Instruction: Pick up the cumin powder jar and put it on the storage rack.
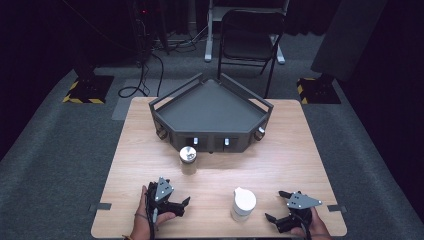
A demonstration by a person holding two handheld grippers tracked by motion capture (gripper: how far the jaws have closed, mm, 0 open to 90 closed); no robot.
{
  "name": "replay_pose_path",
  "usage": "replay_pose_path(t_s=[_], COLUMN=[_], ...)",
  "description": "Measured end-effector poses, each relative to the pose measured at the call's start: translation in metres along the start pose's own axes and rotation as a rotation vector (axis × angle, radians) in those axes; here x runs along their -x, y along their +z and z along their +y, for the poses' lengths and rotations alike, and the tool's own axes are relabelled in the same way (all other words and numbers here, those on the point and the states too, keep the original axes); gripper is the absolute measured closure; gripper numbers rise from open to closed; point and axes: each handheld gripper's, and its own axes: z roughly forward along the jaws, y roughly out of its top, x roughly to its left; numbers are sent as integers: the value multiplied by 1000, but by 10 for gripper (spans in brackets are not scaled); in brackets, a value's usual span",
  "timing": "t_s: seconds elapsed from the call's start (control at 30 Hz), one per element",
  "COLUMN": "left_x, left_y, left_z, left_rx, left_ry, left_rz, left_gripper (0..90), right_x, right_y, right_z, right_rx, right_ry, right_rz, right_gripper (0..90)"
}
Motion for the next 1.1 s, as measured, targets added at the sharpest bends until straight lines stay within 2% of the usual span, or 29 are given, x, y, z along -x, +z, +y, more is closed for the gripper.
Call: replay_pose_path(t_s=[0.5, 0.73, 1.1], left_x=[-4, -8, -14], left_y=[9, 15, 23], left_z=[22, 28, 49], left_rx=[37, 47, 75], left_ry=[-6, -11, -16], left_rz=[28, 27, 28], left_gripper=[10, 10, 10], right_x=[0, 0, 0], right_y=[0, 0, 0], right_z=[0, 0, 0], right_rx=[0, 0, 0], right_ry=[0, 0, 0], right_rz=[0, 0, 0], right_gripper=[0, 0, 0])
